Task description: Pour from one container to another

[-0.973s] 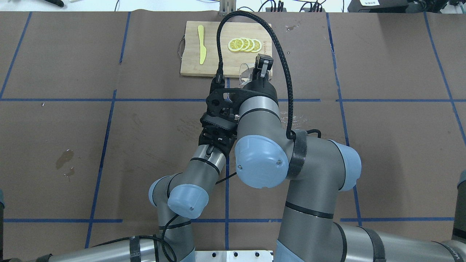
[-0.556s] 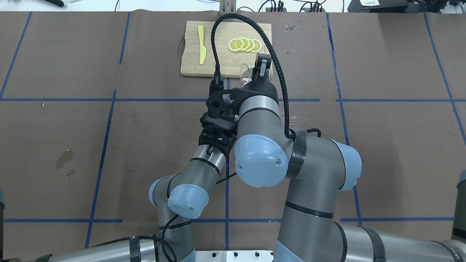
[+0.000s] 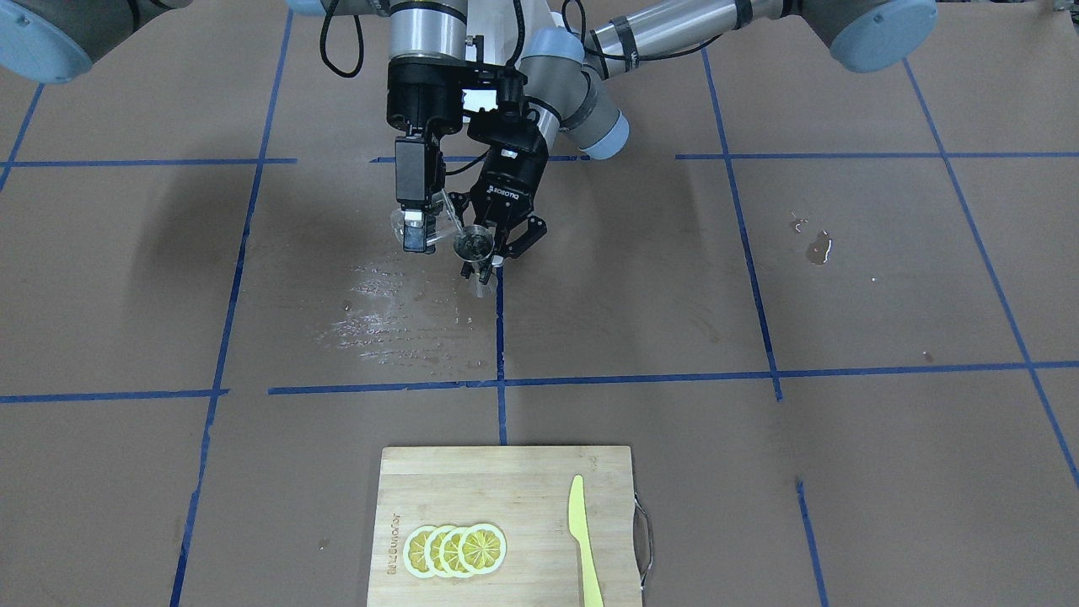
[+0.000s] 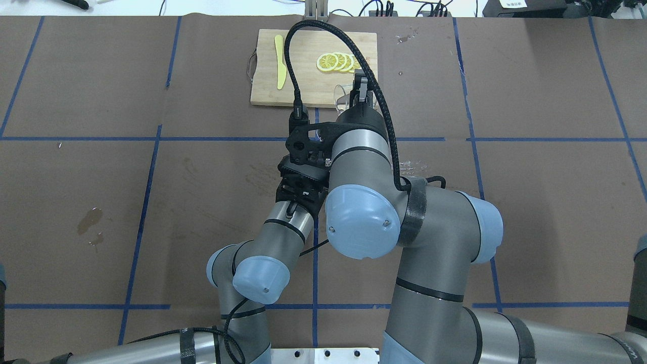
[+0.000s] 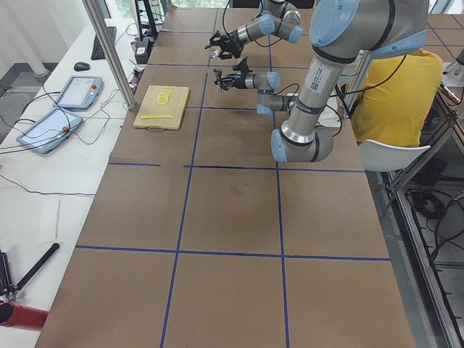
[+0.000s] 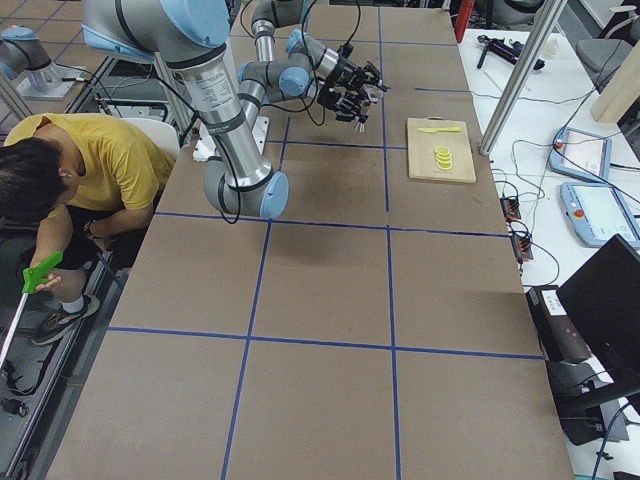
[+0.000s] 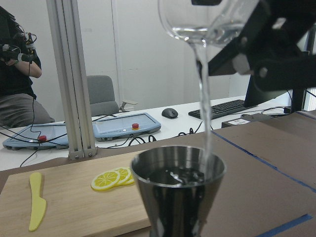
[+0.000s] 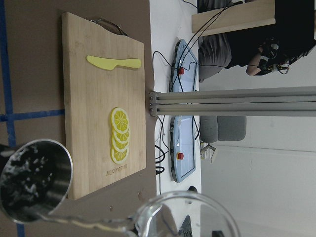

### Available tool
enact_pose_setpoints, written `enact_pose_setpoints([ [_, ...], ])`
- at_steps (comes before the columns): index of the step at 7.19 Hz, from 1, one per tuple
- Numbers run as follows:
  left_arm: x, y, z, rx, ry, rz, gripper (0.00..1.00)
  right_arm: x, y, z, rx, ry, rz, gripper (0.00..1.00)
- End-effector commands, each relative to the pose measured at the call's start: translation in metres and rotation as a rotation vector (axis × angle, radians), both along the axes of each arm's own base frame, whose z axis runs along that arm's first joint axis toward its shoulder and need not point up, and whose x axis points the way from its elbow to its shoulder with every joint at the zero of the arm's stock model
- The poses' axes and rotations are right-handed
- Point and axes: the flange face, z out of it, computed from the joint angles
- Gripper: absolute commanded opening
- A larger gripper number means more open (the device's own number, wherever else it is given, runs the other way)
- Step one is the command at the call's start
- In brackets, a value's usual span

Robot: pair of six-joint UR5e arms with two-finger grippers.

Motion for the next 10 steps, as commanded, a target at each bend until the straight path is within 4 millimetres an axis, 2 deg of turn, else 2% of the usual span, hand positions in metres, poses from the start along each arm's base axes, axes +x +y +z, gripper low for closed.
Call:
enact_pose_setpoints([
  [1, 0.0, 0.0, 0.0, 0.0, 0.0, 0.0, 0.0, 0.002, 0.0, -0.001, 0.002, -0.002, 0.0, 0.0],
  [3, -0.002, 0.0, -0.002, 0.001, 0.006, 0.0, 0.0, 0.003, 0.0, -0.009, 0.004, -0.044, 0.014, 0.0],
  [6, -0.007, 0.001, -0.006, 0.004, 0.018, -0.002, 0.0, -0.001, 0.002, -0.011, -0.091, -0.433, 0.151, 0.0],
  [8, -0.013, 0.001, -0.001, 0.006, 0.018, -0.002, 0.0, 0.017, -0.003, -0.017, -0.122, -0.634, 0.216, 0.0],
  [9, -0.026, 0.001, 0.005, 0.011, 0.02, -0.005, 0.0, 0.03, -0.005, -0.008, -0.172, -0.759, 0.269, 0.0],
  [10, -0.049, 0.003, 0.015, 0.02, 0.025, -0.014, 0.0, 0.056, 0.0, 0.009, -0.219, -0.849, 0.297, 0.0],
])
